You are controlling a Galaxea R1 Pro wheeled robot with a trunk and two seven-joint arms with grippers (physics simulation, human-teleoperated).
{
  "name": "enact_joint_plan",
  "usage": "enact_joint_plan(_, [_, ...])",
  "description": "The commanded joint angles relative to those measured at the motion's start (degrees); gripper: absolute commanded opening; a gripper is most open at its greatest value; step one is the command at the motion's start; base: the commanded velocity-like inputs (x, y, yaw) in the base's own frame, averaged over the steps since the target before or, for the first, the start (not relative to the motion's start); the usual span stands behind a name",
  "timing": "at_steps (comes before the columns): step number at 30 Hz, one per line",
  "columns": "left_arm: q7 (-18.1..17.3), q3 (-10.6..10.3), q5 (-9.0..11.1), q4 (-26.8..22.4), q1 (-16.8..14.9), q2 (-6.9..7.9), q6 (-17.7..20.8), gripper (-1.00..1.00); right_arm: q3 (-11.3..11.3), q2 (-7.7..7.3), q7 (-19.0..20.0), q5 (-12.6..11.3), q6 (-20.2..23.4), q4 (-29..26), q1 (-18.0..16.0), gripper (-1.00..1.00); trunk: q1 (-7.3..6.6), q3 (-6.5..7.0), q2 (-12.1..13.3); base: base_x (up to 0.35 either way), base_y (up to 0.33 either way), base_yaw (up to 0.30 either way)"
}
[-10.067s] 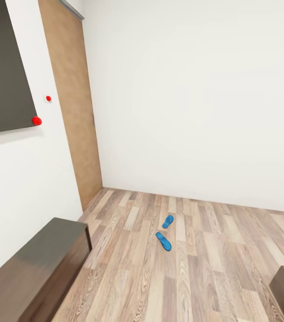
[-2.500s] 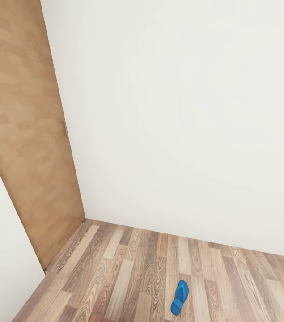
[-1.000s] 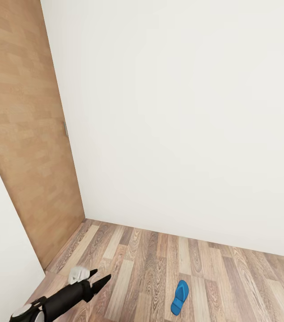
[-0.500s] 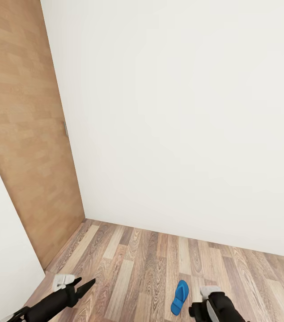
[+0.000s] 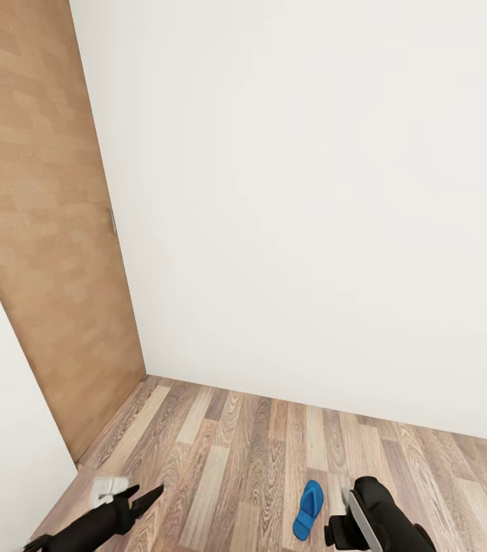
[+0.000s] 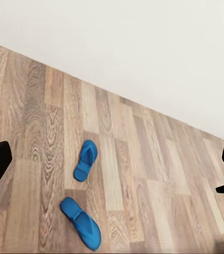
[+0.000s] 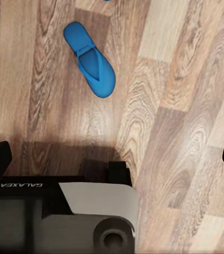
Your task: In the bedroom, move the book from the bed onto either nightstand, and place the two sandals side by side next to the bed.
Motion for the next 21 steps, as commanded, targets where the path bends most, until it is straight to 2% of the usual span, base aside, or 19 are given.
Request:
enact_joint_plan(1, [-0.1,0.0,0.4,0.3,0.0,0.00,0.5,1.00,0.0,0.00,0.0,0.0,0.3,0.0,0.0,1.00,0.00,-0.06,0.0,0.000,0.000,0.000])
enact_joint_plan(14, [0.0,0.1,0.4,1.5,0.0,0.01,0.5,1.00,-0.1,-0.09,0.1,-0.4,0.3,0.0,-0.1,1.00,0.00,-0.06,0.0,0.000,0.000,0.000])
enact_joint_plan(21, [-0.2,0.2,0.3,1.5,0.0,0.11,0.5,1.00,-0.2,-0.27,0.2,-0.4,0.3,0.0,-0.1,1.00,1.53,-1.32,-2.8,0.000,0.000,0.000])
